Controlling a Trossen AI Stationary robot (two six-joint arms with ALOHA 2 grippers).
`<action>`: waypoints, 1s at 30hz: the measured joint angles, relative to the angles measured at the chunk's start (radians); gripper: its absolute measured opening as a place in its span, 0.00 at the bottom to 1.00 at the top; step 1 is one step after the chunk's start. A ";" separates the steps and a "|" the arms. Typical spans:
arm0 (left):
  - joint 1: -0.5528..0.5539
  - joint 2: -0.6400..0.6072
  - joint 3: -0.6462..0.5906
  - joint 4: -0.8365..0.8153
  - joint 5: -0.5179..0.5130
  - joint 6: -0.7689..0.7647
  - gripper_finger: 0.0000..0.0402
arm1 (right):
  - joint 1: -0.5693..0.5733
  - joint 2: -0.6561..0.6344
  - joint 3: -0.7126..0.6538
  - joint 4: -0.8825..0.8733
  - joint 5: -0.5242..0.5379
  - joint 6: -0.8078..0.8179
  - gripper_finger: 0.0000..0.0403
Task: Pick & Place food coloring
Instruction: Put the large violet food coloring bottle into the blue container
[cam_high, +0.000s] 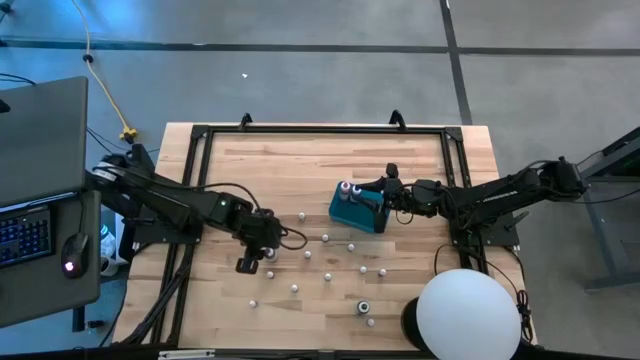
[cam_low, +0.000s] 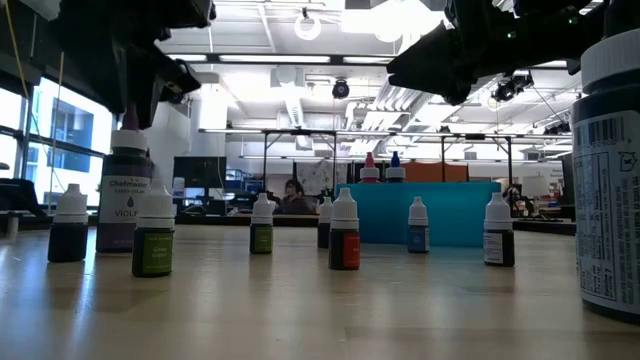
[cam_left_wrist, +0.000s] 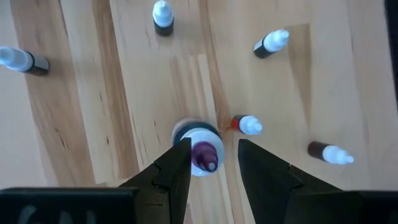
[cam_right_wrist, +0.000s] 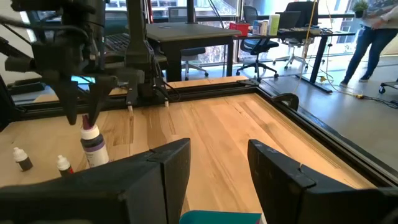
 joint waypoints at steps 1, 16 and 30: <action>0.000 0.011 0.000 -0.001 0.000 0.001 0.33 | 0.000 0.000 0.000 0.000 0.000 0.000 0.38; 0.001 0.032 0.002 -0.004 -0.096 0.026 0.27 | 0.000 0.000 0.000 -0.001 0.000 0.000 0.38; 0.001 0.032 0.039 -0.029 -0.076 0.029 0.06 | 0.000 0.000 0.000 0.000 0.000 0.000 0.38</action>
